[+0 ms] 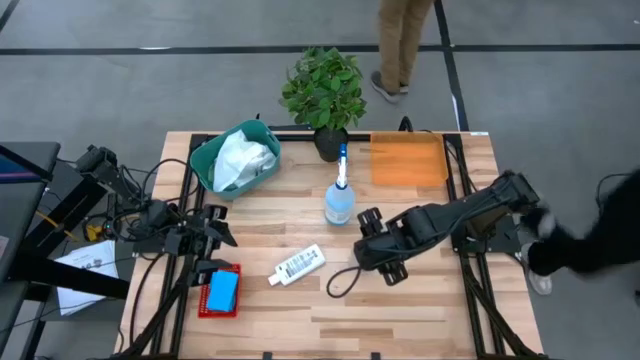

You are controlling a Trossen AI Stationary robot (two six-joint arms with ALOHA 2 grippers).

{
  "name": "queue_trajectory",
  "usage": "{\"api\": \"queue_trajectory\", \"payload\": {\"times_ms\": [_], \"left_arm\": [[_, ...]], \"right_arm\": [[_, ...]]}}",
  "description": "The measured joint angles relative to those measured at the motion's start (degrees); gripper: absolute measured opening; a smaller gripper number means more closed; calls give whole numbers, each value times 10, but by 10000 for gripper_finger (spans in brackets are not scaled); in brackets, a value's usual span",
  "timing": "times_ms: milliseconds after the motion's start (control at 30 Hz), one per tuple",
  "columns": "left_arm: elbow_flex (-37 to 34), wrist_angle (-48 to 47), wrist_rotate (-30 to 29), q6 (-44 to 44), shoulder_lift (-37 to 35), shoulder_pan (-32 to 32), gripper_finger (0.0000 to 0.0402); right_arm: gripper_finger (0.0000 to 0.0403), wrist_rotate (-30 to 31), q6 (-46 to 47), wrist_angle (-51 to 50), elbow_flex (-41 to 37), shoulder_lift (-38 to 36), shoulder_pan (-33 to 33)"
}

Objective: Pick & Place Kitchen Items
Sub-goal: Put the transparent bottle into the orange bin

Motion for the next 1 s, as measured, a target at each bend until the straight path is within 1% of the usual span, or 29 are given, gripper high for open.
{"api": "queue_trajectory", "payload": {"times_ms": [300,700,1000], "left_arm": [[0,1,0,0,0,0,205],[0,0,0,1,0,0,205],[0,0,0,1,0,0,205]], "right_arm": [[264,-5,53,-1,0,-30,0],[264,-9,62,0,0,-32,-4],[261,-17,70,-5,53,-32,-4]]}}
